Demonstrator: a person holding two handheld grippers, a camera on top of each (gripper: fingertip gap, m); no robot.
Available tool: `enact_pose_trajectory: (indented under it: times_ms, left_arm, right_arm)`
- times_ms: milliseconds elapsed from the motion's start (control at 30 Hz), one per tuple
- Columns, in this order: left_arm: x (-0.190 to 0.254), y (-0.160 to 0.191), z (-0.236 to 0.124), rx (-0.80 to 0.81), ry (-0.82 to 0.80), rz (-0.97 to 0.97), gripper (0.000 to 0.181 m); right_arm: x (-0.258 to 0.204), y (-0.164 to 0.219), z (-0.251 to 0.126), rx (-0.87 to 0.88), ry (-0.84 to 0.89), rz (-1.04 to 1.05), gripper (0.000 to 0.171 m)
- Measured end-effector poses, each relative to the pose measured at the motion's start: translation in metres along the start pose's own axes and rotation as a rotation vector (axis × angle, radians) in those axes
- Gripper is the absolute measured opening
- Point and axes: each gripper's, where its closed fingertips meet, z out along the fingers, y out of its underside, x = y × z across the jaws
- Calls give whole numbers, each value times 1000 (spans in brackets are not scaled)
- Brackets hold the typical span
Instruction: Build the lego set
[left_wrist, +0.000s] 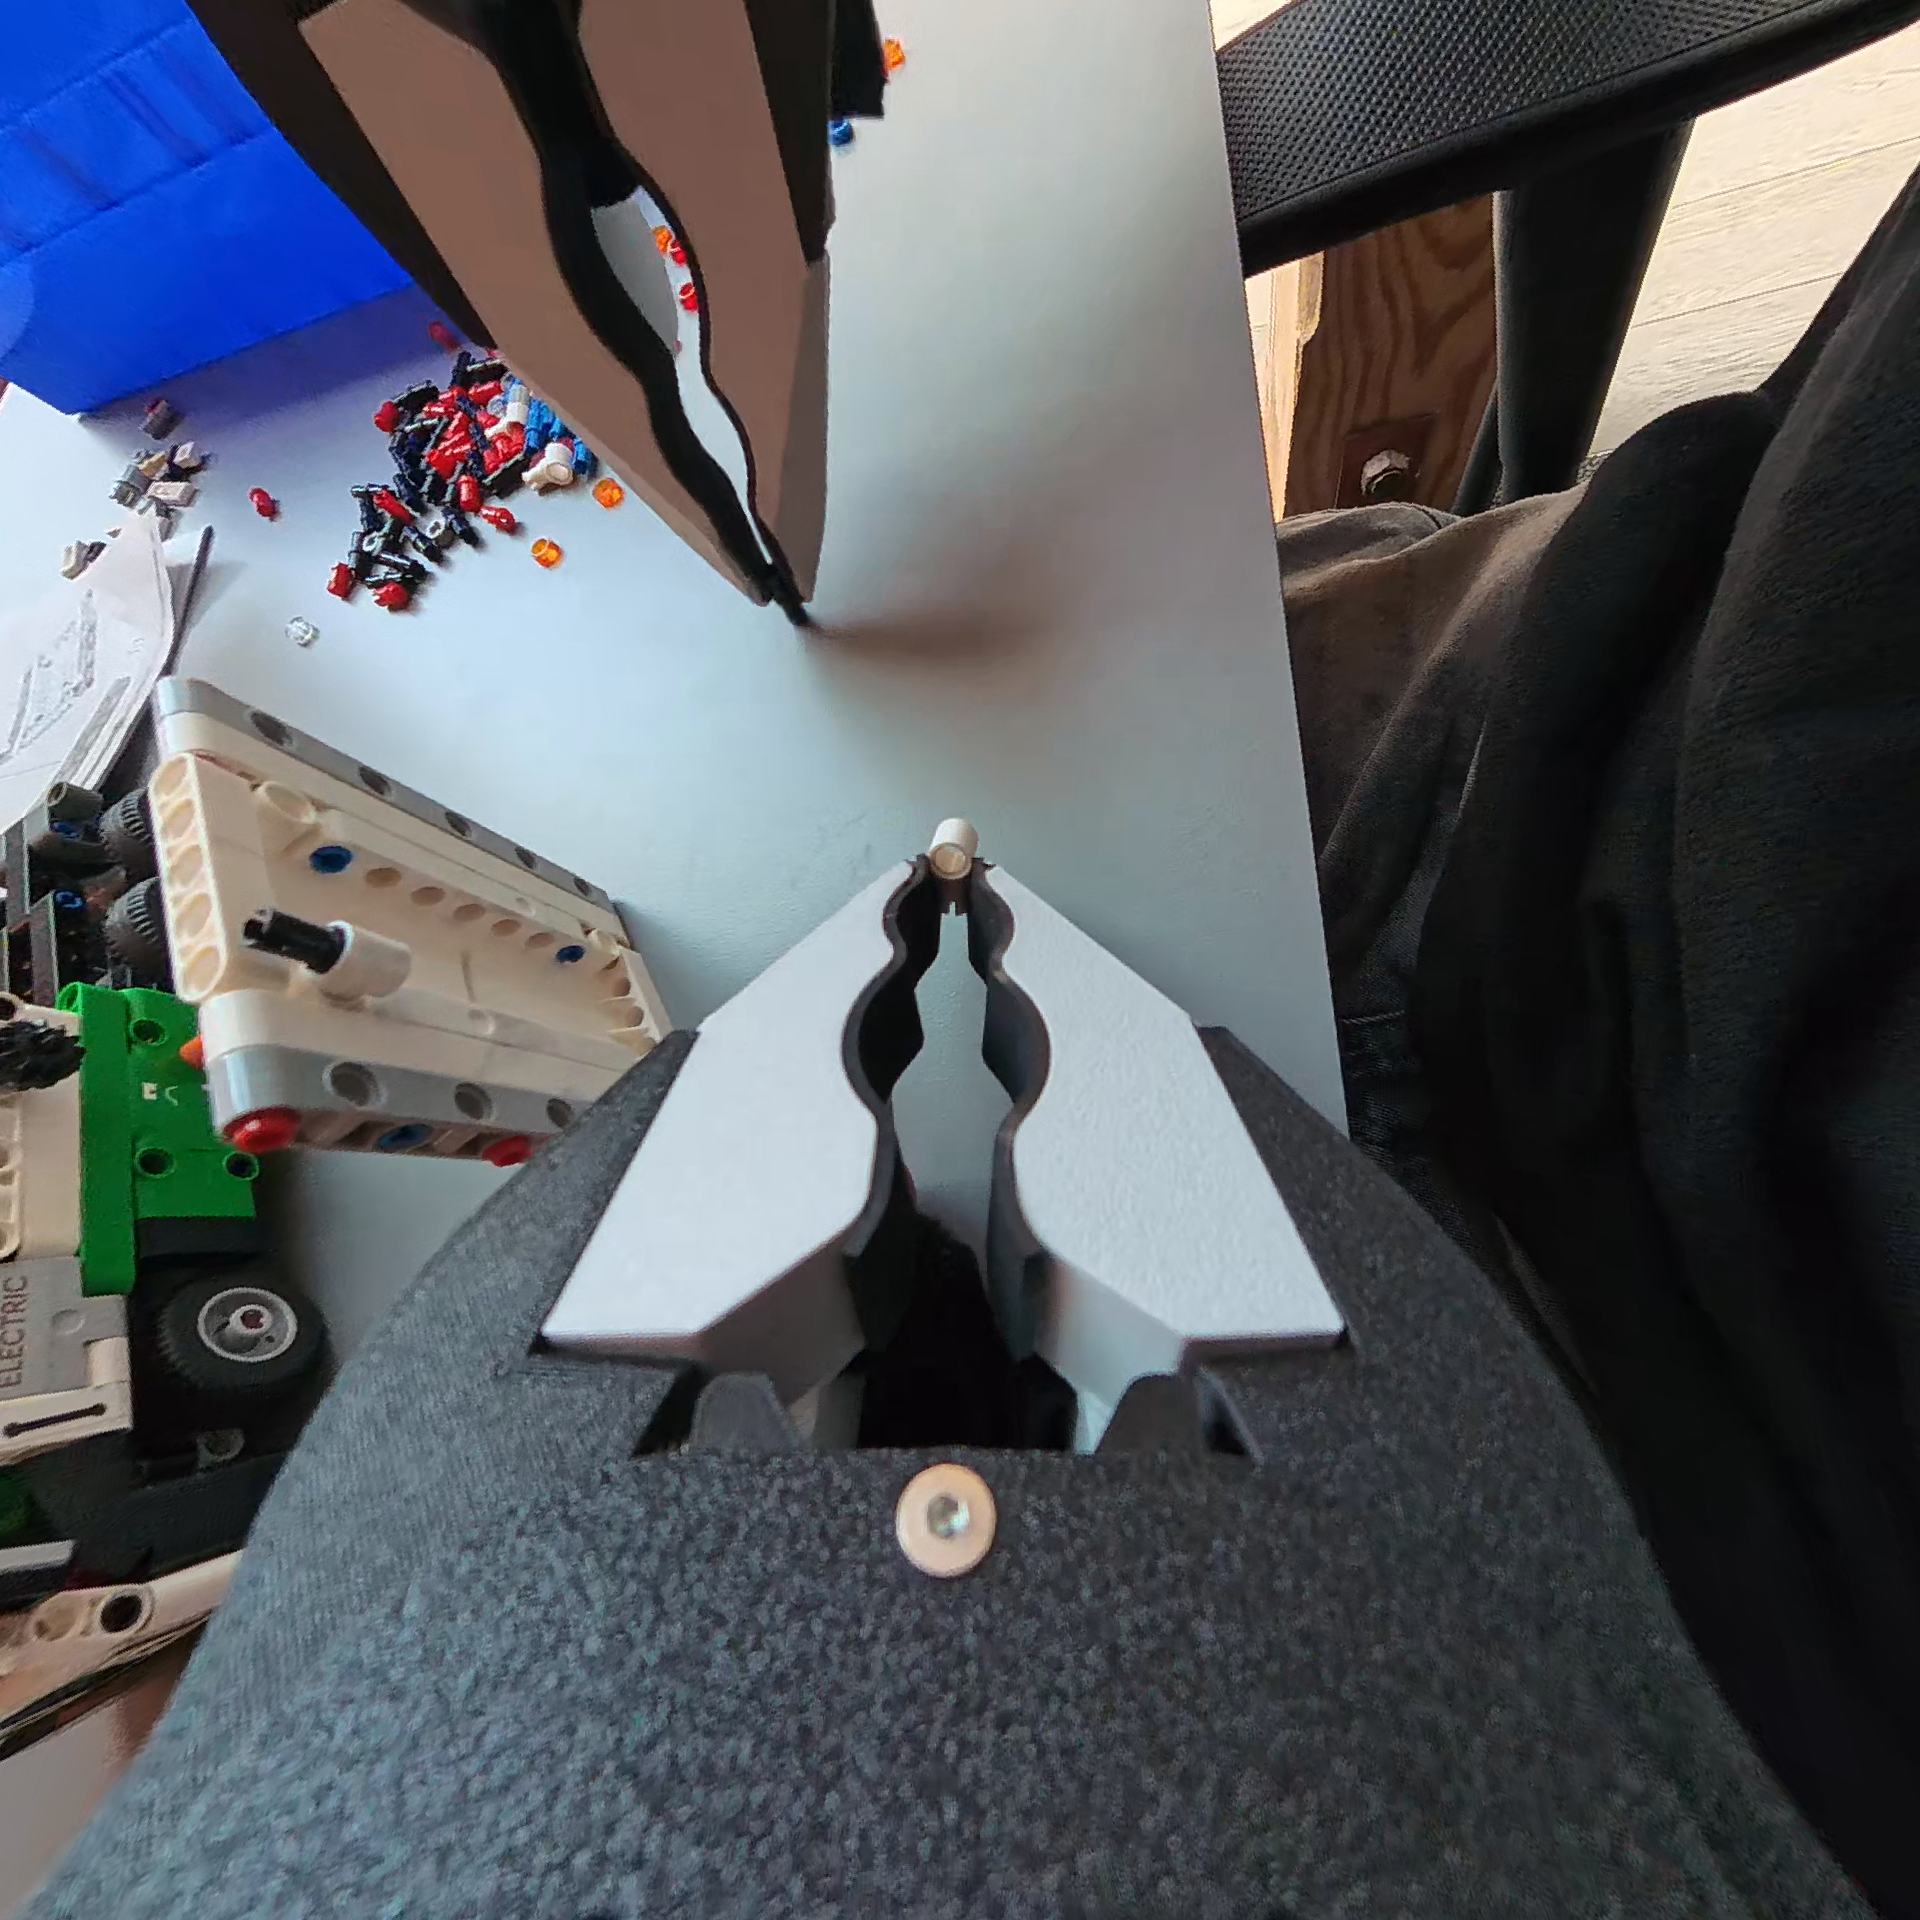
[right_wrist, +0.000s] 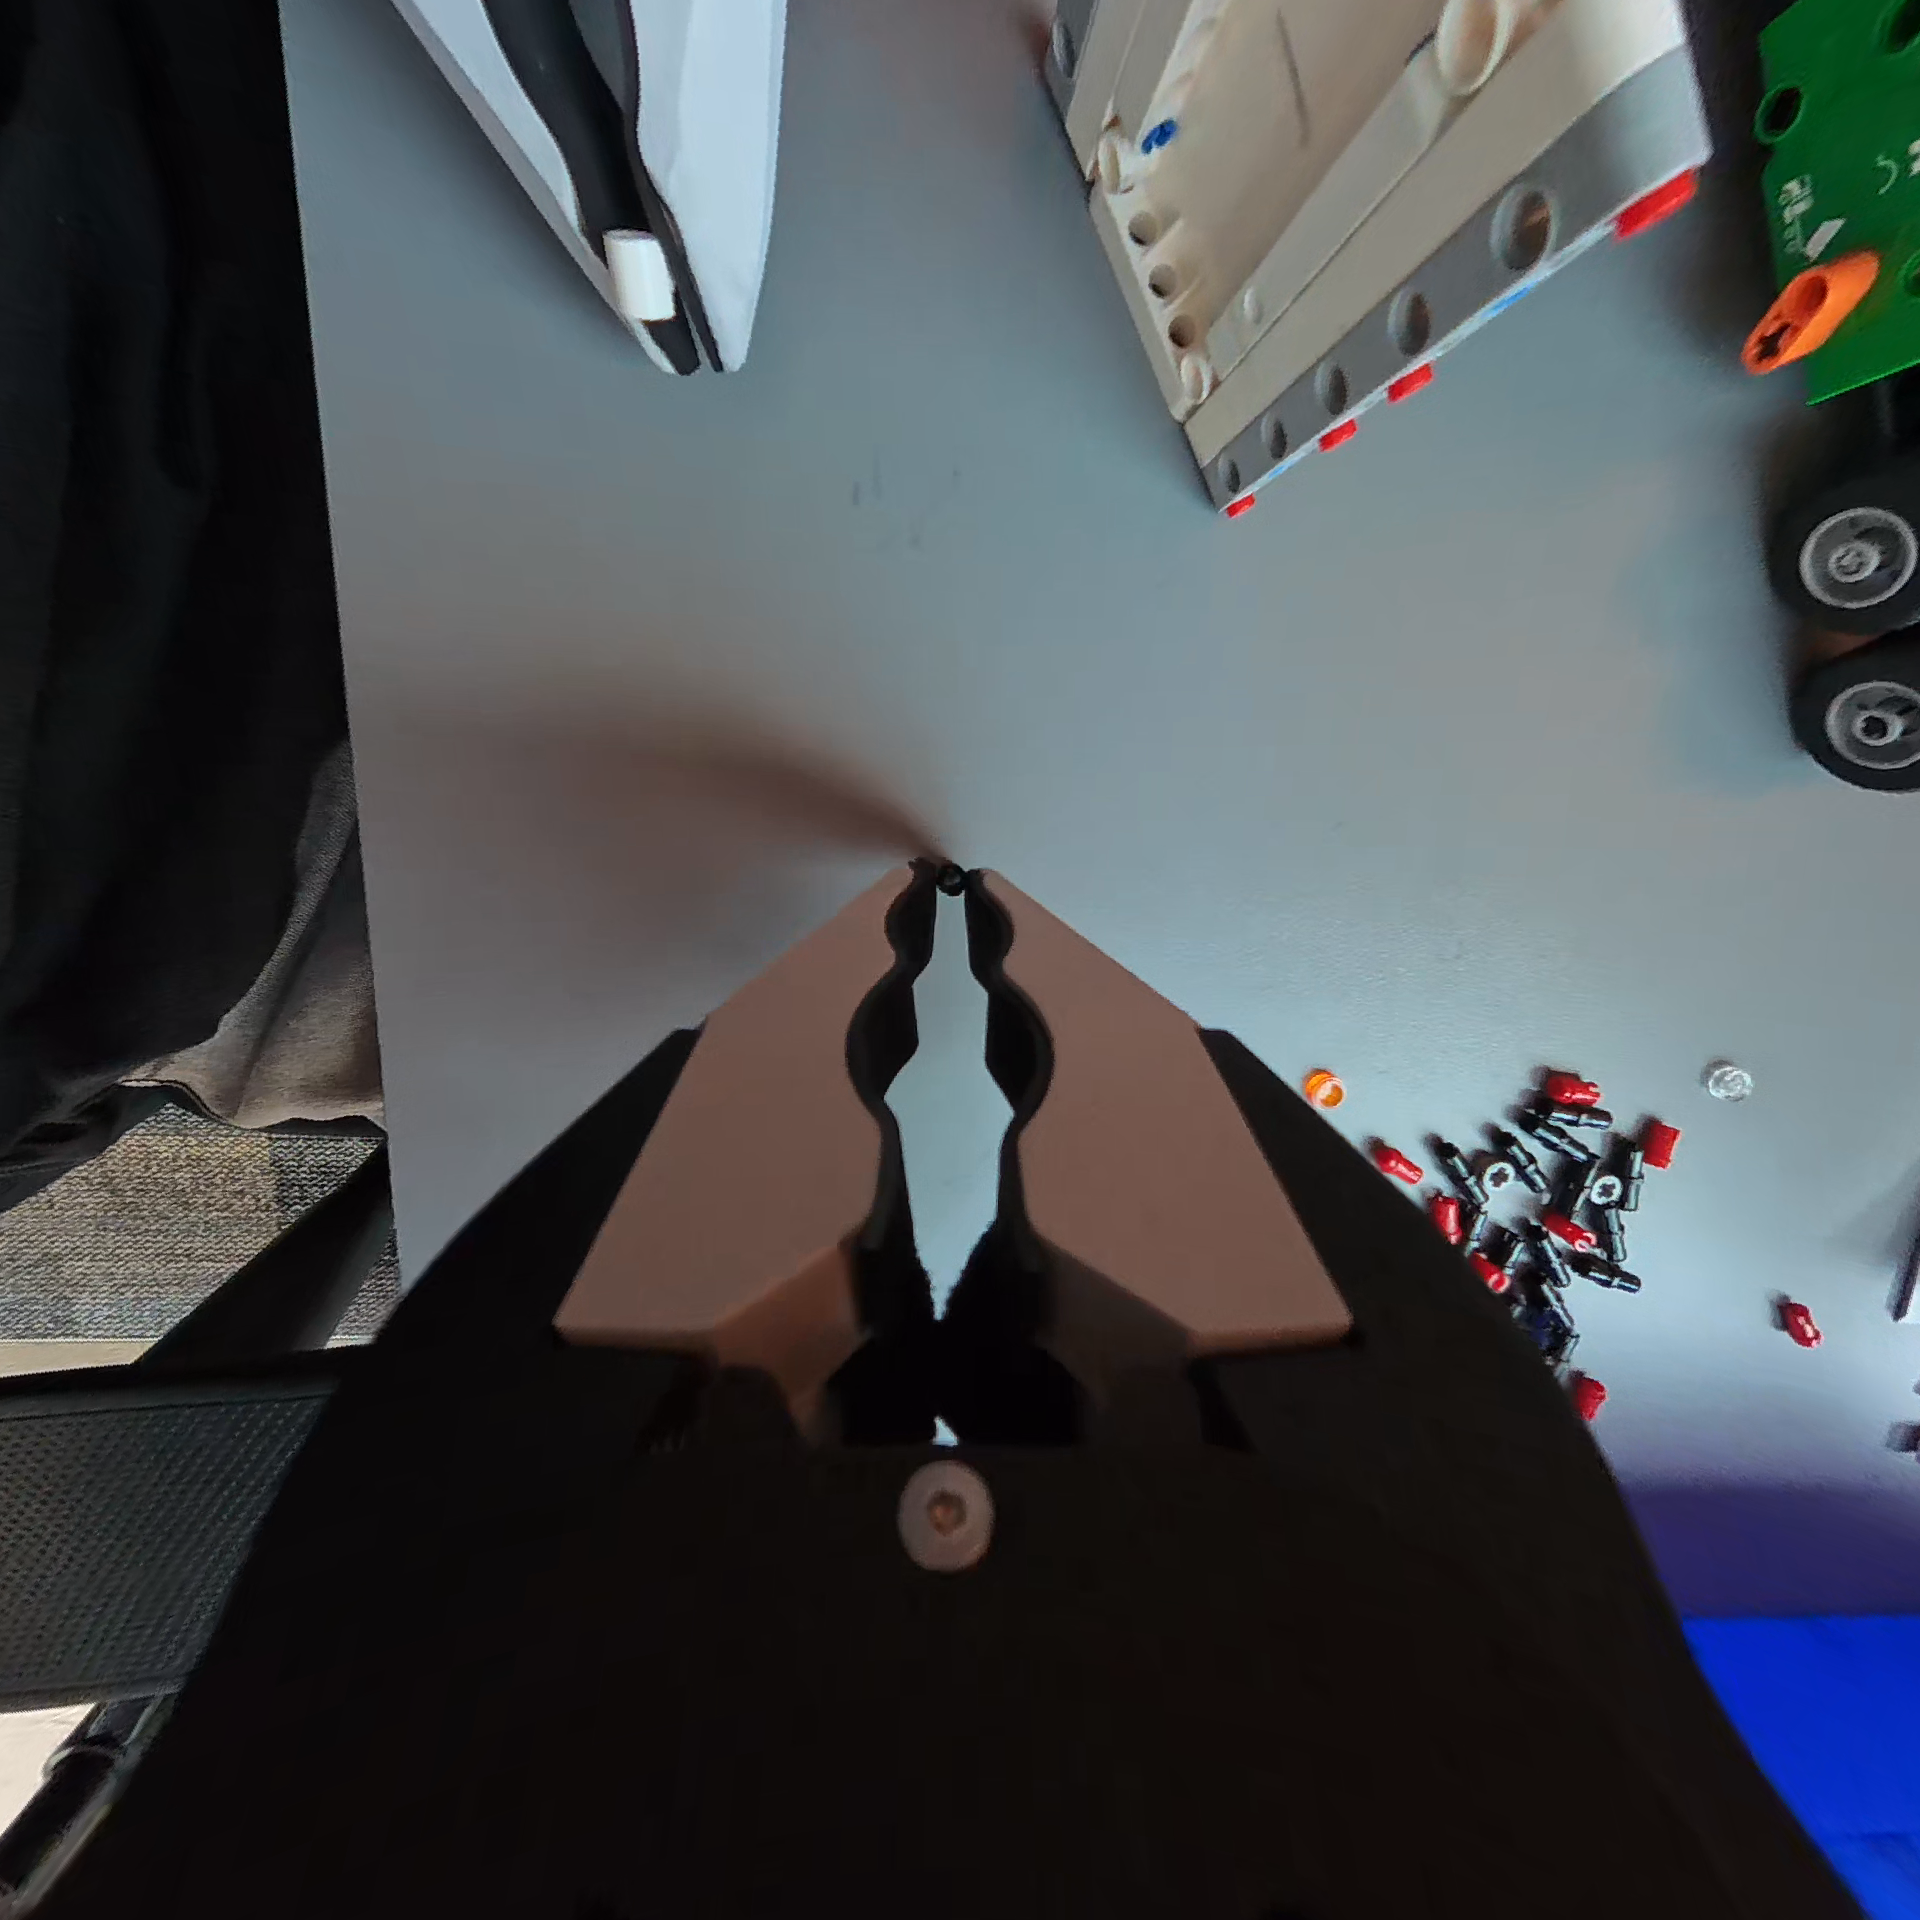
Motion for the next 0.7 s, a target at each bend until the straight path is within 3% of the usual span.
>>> enact_pose_trajectory:
  times_ms: [167,233,300,433,533,700]
  left_arm:
    - [-5,-4,-3,28,-32,-12,3]
    - [-15,-16,-10,117,-74,-61,3]
    - [-28,-36,-25,280,-111,-149,2]
    - [-47,-64,-58,587,-109,-324,2]
    - [-48,-71,-69,687,-52,-387,2]
    - [-41,-75,-67,691,-25,-363,2]
  right_arm:
    - [5,-17,-9,109,38,-20,3]
    - [6,-46,-29,329,49,6,3]
    - [-2,-82,-60,654,-4,65,3]
    - [-11,-114,-98,1111,-85,226,3]
    - [-13,-123,-101,1266,-59,303,3]
    - [-20,-131,-91,1241,25,274,3]
